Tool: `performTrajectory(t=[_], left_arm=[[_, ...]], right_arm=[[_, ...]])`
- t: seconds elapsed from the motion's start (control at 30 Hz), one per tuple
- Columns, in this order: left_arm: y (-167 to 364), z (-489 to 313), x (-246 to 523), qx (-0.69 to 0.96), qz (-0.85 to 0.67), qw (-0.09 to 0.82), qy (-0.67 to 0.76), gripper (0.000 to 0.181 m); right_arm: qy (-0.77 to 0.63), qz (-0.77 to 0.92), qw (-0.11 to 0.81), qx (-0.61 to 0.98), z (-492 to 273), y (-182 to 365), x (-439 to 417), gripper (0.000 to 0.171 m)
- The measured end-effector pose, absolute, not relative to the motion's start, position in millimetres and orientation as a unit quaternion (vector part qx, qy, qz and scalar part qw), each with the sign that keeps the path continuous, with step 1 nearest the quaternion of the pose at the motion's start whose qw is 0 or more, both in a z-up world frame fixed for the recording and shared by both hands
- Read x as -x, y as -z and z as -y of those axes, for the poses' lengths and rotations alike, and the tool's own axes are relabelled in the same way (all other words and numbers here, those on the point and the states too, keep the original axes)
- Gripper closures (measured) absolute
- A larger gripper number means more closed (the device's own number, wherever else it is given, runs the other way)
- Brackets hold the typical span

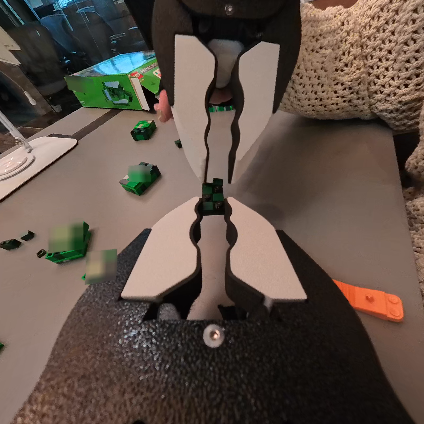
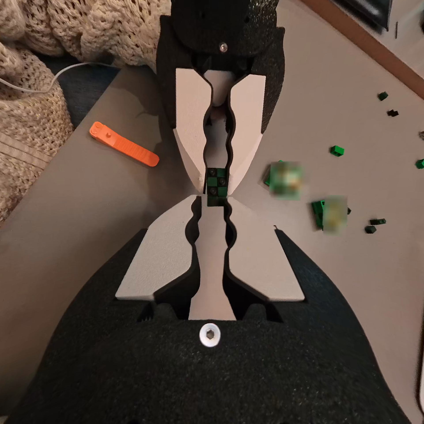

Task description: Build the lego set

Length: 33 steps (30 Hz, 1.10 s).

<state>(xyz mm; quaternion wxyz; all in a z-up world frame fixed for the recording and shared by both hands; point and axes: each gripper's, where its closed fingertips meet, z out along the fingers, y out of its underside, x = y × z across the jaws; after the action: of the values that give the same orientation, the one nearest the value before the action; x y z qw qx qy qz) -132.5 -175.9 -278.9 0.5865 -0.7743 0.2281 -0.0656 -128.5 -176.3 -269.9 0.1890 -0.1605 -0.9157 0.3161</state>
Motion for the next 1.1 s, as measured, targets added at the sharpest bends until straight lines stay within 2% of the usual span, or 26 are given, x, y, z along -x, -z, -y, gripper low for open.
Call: performTrajectory(t=[0.1,0.17,0.33,0.4,0.6,0.83,1.1], left_arm=[[275,176,137,0.771,-0.209,0.597,0.073,0.164],[271,175,143,0.768,-0.186,0.607,0.080,0.164],[257,176,161,0.752,-0.113,0.638,0.119,0.165],[254,177,166,0.744,-0.095,0.647,0.133,0.165],[253,178,166,0.743,-0.090,0.647,0.143,0.164],[255,177,164,0.747,-0.098,0.641,0.146,0.164],[256,177,162,0.750,-0.106,0.635,0.152,0.164]], right_arm=[[-0.323,0.908,0.220,0.150,176,265,134,0.146],[-0.333,0.891,0.282,0.123,175,256,144,0.138],[-0.329,0.765,0.554,-0.021,169,224,158,0.135],[-0.291,0.728,0.617,-0.074,170,224,154,0.137],[-0.239,0.731,0.632,-0.090,176,240,160,0.132],[-0.206,0.725,0.650,-0.094,178,243,165,0.152],[-0.207,0.731,0.644,-0.086,180,244,168,0.155]])
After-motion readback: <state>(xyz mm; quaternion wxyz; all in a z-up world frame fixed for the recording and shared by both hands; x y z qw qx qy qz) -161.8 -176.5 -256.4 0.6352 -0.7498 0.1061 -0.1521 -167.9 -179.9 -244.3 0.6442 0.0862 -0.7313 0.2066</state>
